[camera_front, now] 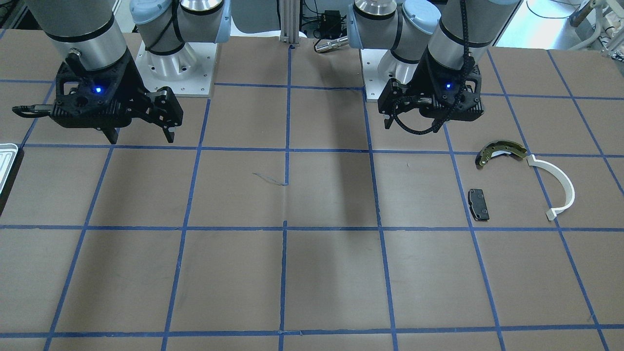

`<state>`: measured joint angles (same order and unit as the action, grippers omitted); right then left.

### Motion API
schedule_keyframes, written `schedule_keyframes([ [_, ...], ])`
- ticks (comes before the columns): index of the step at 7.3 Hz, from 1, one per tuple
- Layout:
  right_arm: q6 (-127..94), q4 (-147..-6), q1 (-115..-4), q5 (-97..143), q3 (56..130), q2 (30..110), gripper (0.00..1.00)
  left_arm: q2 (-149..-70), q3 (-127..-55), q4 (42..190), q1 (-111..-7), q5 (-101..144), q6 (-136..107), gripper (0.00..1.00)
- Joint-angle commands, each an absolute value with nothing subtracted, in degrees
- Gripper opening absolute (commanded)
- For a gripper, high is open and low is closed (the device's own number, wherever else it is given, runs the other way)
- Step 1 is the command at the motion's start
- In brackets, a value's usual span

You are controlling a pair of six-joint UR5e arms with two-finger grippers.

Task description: Place bearing gear from tray to pile

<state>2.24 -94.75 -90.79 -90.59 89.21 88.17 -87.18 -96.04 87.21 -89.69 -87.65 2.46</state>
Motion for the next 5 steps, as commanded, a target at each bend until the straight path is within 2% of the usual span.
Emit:
schedule_keyframes([
  [1,2.4,-94.1,-89.6,-90.9,91.4,88.9,1.0,-87.2,-96.1,87.3,-89.6,-87.5,2.4,1.0],
  [5,12.1,-93.1,-72.4,-99.4,93.1,90.6,1.0,-87.3,-96.1,87.0,-89.6,-87.5,2.4,1.0],
])
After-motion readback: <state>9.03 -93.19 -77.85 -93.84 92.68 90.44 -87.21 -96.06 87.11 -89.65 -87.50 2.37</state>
